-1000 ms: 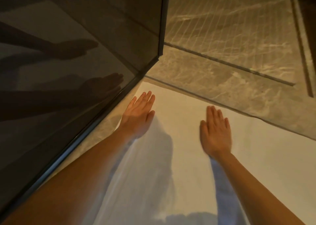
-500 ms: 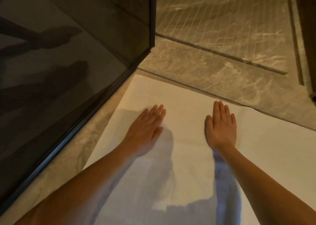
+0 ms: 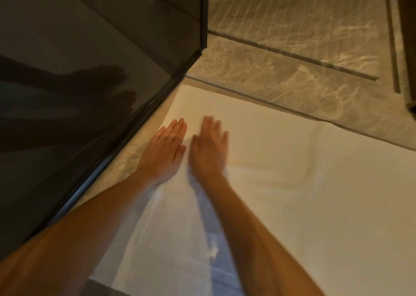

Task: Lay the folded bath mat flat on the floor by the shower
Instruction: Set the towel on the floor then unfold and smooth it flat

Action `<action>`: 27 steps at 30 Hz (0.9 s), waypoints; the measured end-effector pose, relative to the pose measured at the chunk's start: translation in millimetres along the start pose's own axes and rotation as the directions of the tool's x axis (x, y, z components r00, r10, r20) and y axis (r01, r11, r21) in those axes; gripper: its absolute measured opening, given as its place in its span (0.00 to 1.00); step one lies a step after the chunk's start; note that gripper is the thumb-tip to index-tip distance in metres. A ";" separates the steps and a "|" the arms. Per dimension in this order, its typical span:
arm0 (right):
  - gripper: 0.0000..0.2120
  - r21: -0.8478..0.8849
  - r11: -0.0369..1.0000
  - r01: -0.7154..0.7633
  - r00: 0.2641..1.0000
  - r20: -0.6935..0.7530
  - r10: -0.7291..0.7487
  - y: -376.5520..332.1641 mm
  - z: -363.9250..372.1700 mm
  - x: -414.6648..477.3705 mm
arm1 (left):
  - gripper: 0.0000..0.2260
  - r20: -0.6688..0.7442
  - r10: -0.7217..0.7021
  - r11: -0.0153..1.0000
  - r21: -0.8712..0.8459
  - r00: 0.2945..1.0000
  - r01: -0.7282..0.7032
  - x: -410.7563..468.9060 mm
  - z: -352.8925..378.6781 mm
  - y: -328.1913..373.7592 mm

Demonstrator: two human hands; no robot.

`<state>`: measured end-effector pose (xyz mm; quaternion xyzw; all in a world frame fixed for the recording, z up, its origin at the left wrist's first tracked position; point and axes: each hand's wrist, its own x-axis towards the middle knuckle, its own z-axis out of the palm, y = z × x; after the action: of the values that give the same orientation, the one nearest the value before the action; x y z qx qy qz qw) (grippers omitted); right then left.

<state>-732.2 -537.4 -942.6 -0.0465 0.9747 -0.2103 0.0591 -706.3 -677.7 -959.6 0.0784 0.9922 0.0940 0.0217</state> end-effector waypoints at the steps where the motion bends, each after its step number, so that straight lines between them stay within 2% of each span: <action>1: 0.28 -0.008 0.999 0.034 0.999 0.008 -0.034 -17.3 14.6 -8.3 | 0.27 -0.006 -0.007 1.000 0.022 1.000 0.007 -0.7 1.6 -0.1; 3: 0.28 -0.069 0.995 0.075 0.997 0.032 -0.073 -16.3 22.9 -18.8 | 0.27 -0.019 -0.012 0.999 0.030 1.000 0.013 -0.7 3.4 -2.0; 6: 0.27 -0.074 0.996 0.046 0.999 -0.002 -0.046 40.7 4.5 -40.2 | 0.27 -0.004 -0.015 1.000 0.001 1.000 0.015 0.5 1.8 -4.4; 10: 0.29 -0.147 0.973 -0.178 0.983 -0.077 0.169 142.3 -35.8 -91.8 | 0.28 -0.012 -0.022 1.000 -0.013 1.000 0.022 2.8 1.5 -4.1; 13: 0.30 -0.180 0.932 -0.313 0.949 -0.091 0.301 183.9 -59.0 -119.1 | 0.28 -0.019 -0.027 1.000 -0.009 0.999 0.027 1.3 5.2 -5.9; 19: 0.32 -0.201 0.928 -0.313 0.950 -0.082 0.302 184.0 -64.0 -120.6 | 0.29 0.010 -0.051 0.999 0.011 0.999 0.051 -0.5 -6.4 8.9; 24: 0.32 -0.219 0.928 -0.302 0.953 -0.085 0.290 186.2 -61.5 -120.9 | 0.26 0.028 0.126 0.992 0.015 0.992 -0.127 -74.9 -1.7 25.8; 27: 0.34 -0.220 0.922 -0.318 0.948 -0.082 0.308 184.1 -67.1 -119.0 | 0.26 0.034 0.114 0.993 -0.007 0.993 -0.114 -101.7 -2.2 4.6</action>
<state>-635.7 -329.5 -947.0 0.1080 0.9885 -0.0847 0.0638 -605.4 -689.9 -953.7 0.1365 0.9854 0.0962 0.0335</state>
